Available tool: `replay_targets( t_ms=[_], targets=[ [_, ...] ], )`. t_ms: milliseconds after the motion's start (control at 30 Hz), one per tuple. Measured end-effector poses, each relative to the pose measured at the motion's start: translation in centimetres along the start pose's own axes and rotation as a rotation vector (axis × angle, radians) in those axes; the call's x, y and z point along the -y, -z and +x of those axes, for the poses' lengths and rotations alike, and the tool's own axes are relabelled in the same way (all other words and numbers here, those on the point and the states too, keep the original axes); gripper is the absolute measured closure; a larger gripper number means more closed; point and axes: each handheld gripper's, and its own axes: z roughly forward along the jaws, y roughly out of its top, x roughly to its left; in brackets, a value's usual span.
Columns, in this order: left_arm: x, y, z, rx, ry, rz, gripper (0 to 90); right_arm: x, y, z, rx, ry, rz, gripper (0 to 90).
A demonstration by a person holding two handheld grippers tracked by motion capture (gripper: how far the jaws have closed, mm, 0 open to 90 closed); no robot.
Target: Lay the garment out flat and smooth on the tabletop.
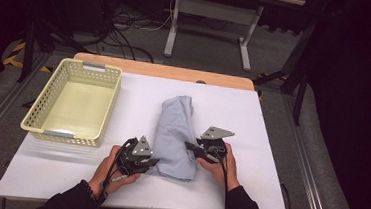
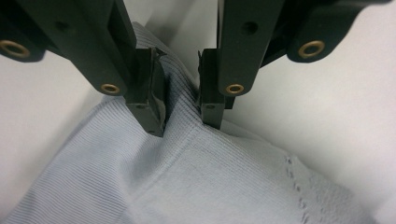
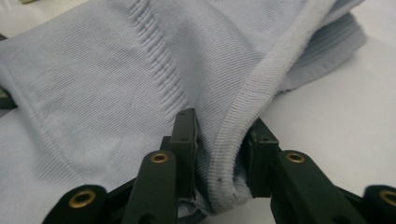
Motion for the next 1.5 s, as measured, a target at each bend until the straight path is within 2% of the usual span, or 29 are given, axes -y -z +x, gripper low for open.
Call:
replay_targets(
  t_ms=[100, 133, 267, 333, 367, 433, 500, 567, 633, 700, 767, 833, 900, 933, 1033, 1100, 1200, 1300, 1500],
  targets=[
    [0.1, 0.2, -0.4, -0.006, -0.015, 0.006, 74.1, -0.1, 0.2, -0.1, 0.027, -0.008, -0.01, 54.0],
    [0.1, 0.2, -0.5, -0.009, -0.019, 0.001, 74.0, 0.0, 0.5, -0.2, 0.028, -0.014, -0.013, 52.8],
    [0.2, 0.1, -0.8, -0.02, -0.031, 0.006, 72.3, 0.6, 2.9, -1.5, 0.05, -0.058, -0.062, 68.6],
    [0.3, 0.0, -1.0, -0.023, -0.035, 0.012, 70.7, 1.0, 3.8, -2.1, 0.047, -0.091, -0.07, 75.6],
    [0.3, -0.1, -1.1, -0.023, -0.039, 0.02, 68.9, 1.2, 4.0, -2.1, 0.056, -0.092, -0.067, 78.3],
    [0.2, -0.3, -1.3, -0.036, -0.049, 0.029, 64.2, 1.3, 4.3, -2.1, 0.068, -0.071, -0.061, 82.3],
    [0.3, -0.4, -1.5, -0.045, -0.067, 0.031, 60.6, 1.2, 4.3, -1.8, 0.066, -0.051, -0.073, 82.6],
    [0.3, -0.4, -1.6, -0.055, -0.086, 0.037, 60.5, 1.1, 4.4, -1.5, 0.077, -0.044, -0.102, 79.3],
    [0.4, -0.4, -1.6, -0.052, -0.077, 0.032, 60.5, 0.8, 4.6, -1.0, 0.094, -0.027, -0.139, 78.0],
    [0.4, -0.4, -1.6, -0.049, -0.081, 0.03, 60.7, 0.6, 5.0, -0.5, 0.093, -0.017, -0.193, 77.4],
    [0.3, -0.4, -1.5, -0.046, -0.083, 0.037, 60.7, 0.4, 5.0, -0.1, 0.08, -0.004, -0.202, 77.7],
    [0.3, -0.3, -1.5, -0.048, -0.097, 0.044, 60.2, 0.4, 4.3, 0.3, 0.103, 0.028, -0.169, 78.7],
    [0.3, -0.3, -1.5, -0.048, -0.099, 0.044, 59.9, 0.6, 3.7, 0.4, 0.104, 0.04, -0.139, 83.9],
    [0.3, -0.4, -1.5, -0.047, -0.094, 0.04, 60.5, 0.9, 3.1, 0.3, 0.11, 0.05, -0.104, 86.1],
    [0.3, -0.4, -1.4, -0.041, -0.103, 0.041, 60.6, 1.7, 1.9, 0.0, 0.102, 0.032, -0.038, 89.6],
    [0.2, -0.2, -1.3, -0.04, -0.123, 0.051, 59.3, 1.9, 1.6, 0.0, 0.103, 0.036, -0.007, 89.6],
    [0.3, 0.0, -1.0, -0.032, -0.117, 0.049, 55.8, 2.1, 1.4, -0.1, 0.085, 0.021, 0.011, 89.6],
    [0.3, 0.0, -1.2, -0.024, -0.127, 0.055, 58.1, 2.4, 1.2, -0.3, 0.072, -0.001, 0.023, 89.7],
    [0.4, 0.5, -1.3, -0.012, -0.15, 0.075, 63.6, 2.4, 0.9, 0.1, 0.097, 0.033, 0.046, 89.8]
  ],
)
